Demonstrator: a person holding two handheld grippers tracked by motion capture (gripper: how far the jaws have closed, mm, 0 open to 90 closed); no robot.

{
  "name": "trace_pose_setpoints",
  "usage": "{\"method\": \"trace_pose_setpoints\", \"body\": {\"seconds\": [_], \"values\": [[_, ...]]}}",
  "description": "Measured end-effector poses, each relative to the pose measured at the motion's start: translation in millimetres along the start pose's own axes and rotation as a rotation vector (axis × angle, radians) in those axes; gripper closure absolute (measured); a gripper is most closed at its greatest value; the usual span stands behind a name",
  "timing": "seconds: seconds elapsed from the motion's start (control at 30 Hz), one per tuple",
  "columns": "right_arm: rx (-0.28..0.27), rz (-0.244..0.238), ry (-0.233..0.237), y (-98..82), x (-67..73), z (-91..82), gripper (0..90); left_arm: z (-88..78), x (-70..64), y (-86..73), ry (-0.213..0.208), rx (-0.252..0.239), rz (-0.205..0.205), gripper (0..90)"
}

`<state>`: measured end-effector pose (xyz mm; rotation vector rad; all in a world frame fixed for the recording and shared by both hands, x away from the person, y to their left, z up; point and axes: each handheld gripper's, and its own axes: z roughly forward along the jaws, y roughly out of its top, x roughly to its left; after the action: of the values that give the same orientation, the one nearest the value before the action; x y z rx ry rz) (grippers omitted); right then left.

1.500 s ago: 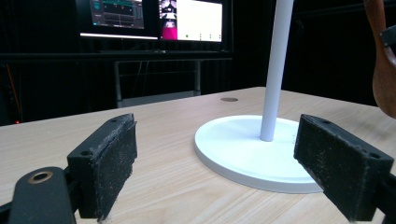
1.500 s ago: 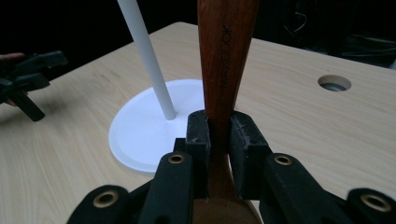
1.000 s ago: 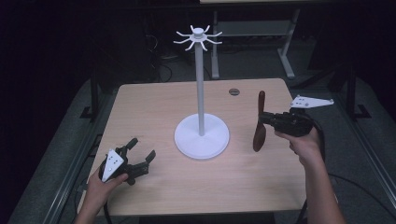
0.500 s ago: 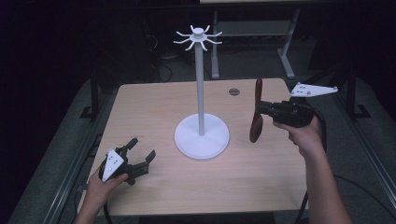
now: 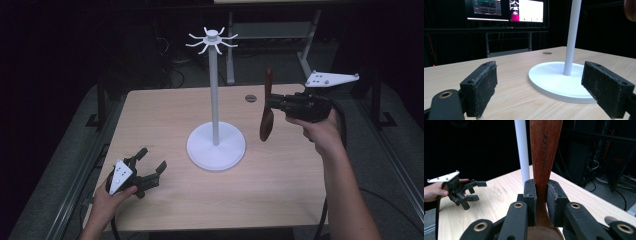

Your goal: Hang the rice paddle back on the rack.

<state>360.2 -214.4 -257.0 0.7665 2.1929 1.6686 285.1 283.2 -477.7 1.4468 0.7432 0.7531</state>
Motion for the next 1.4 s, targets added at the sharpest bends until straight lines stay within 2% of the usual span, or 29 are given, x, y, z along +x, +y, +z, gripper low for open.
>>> {"method": "trace_pose_setpoints", "body": {"seconds": [0.33,0.77,0.97,1.4], "values": [[-0.018,-0.047,0.04,33.7,7.5,15.3,78.1,-0.3,0.1,0.2,-0.001,0.004,0.001,12.7],[-0.037,-0.075,0.063,62.5,10.9,26.2,78.1,-0.1,0.1,0.1,-0.002,0.003,0.001,12.7],[-0.035,-0.084,0.073,72.0,13.2,32.2,78.1,-0.2,0.1,0.2,-0.002,0.004,0.0,12.7],[-0.015,-0.088,0.08,75.5,14.4,45.8,78.1,-0.2,0.2,0.1,-0.003,0.004,0.001,12.7]]}}
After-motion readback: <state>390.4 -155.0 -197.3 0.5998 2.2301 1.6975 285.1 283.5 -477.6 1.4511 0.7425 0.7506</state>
